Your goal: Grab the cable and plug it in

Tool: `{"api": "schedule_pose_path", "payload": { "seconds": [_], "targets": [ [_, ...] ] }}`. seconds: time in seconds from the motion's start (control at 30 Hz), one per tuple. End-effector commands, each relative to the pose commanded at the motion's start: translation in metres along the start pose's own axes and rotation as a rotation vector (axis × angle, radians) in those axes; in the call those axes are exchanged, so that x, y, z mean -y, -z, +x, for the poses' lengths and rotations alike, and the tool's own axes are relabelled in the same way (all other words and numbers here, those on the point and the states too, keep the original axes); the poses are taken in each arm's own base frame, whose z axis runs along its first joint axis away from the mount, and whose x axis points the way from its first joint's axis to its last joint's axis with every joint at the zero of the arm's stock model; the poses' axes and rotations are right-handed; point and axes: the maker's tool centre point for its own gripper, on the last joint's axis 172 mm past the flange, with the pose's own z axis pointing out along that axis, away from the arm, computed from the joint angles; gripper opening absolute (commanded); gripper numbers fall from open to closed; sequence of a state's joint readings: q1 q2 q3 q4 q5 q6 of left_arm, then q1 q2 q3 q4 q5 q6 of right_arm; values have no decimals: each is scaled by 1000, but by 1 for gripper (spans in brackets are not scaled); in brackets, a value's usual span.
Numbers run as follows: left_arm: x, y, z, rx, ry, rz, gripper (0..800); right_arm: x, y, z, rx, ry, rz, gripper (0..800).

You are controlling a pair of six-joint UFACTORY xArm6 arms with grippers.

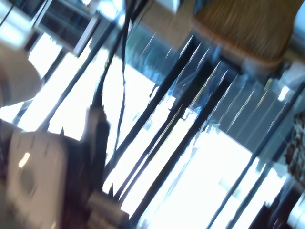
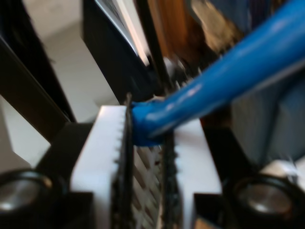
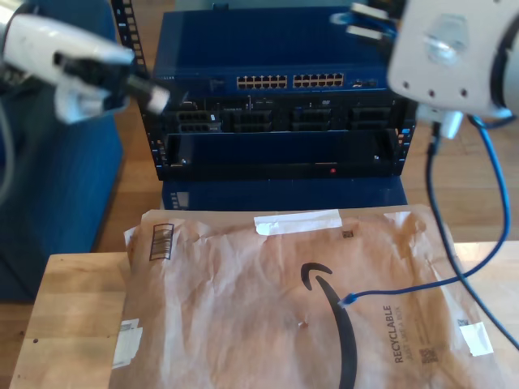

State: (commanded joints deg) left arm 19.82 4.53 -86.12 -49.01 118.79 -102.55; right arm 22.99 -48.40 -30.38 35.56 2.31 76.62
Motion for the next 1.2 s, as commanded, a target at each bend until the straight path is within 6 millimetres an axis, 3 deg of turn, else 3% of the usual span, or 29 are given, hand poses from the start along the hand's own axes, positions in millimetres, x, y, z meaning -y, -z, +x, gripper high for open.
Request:
{"api": "schedule_pose_path", "payload": {
  "seconds": [0.17,0.27,0.37,0.67,0.93,1.1,1.2],
  "targets": [
    [-7,20,72,-129,-33,-43,800,-35,8,41,-90,67,68,2],
    [9,21,119,-218,-44,-45,800,-60,13,62,-132,82,80,2],
    [28,20,172,-317,-70,-20,800,-63,24,80,-180,117,159,2],
    [75,15,282,-247,-142,16,800,-80,52,113,-289,273,272,2],
    [109,-29,348,-299,-163,29,800,-90,63,123,-340,353,321,3],
    [117,-51,372,-258,-160,23,800,-120,41,110,-319,418,263,6],
    [121,-66,387,-271,-174,21,800,-125,32,108,-329,441,259,6]
  ]
}}
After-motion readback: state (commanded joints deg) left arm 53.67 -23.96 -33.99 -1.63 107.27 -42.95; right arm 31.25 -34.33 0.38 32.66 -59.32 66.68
